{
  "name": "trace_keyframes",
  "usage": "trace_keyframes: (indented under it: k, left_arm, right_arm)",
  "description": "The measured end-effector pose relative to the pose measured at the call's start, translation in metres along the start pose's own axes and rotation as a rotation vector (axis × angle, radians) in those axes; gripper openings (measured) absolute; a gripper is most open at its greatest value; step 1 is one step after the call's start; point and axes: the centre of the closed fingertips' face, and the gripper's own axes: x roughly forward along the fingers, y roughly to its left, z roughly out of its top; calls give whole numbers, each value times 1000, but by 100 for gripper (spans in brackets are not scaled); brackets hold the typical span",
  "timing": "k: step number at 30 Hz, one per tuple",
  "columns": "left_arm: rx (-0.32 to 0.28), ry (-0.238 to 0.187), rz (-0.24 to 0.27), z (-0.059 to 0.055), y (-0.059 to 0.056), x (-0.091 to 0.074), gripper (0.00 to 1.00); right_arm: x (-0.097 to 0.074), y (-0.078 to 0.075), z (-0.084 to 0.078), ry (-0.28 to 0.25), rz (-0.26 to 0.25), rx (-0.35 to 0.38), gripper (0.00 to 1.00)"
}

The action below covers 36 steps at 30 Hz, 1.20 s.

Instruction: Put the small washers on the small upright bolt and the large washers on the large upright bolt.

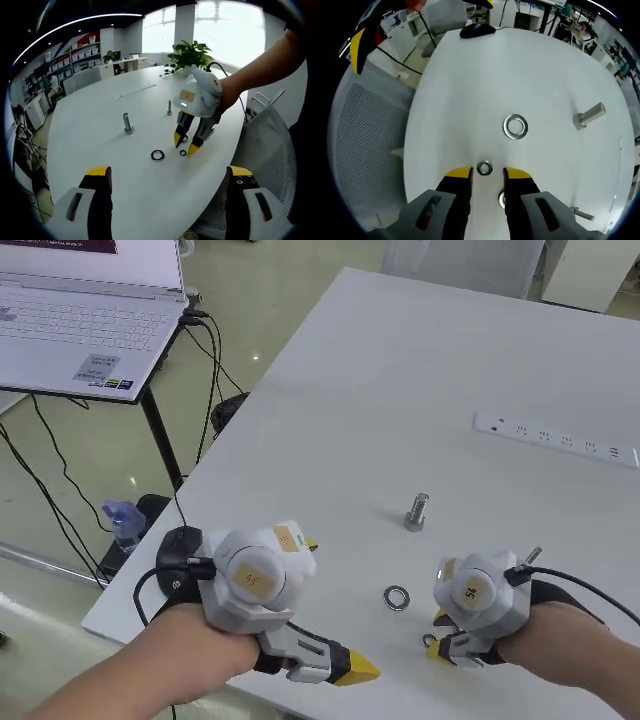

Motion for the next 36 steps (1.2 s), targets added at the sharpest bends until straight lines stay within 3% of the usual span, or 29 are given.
trace_keyframes:
  k: [8, 19, 22, 36]
  left_arm:
    - [2, -1, -3, 1, 1, 1, 94]
    - [4, 3, -4, 1, 2, 2, 93]
    - [3, 6, -3, 0, 2, 2, 93]
    - [8, 14, -8, 2, 3, 6, 91]
  right_arm:
    - [1, 2, 1, 25, 9, -39, 24]
    - [2, 7, 0, 133, -1, -104, 15]
    - [3, 4, 0, 145, 6, -66, 14]
    - [0, 3, 1, 71, 43, 35, 12]
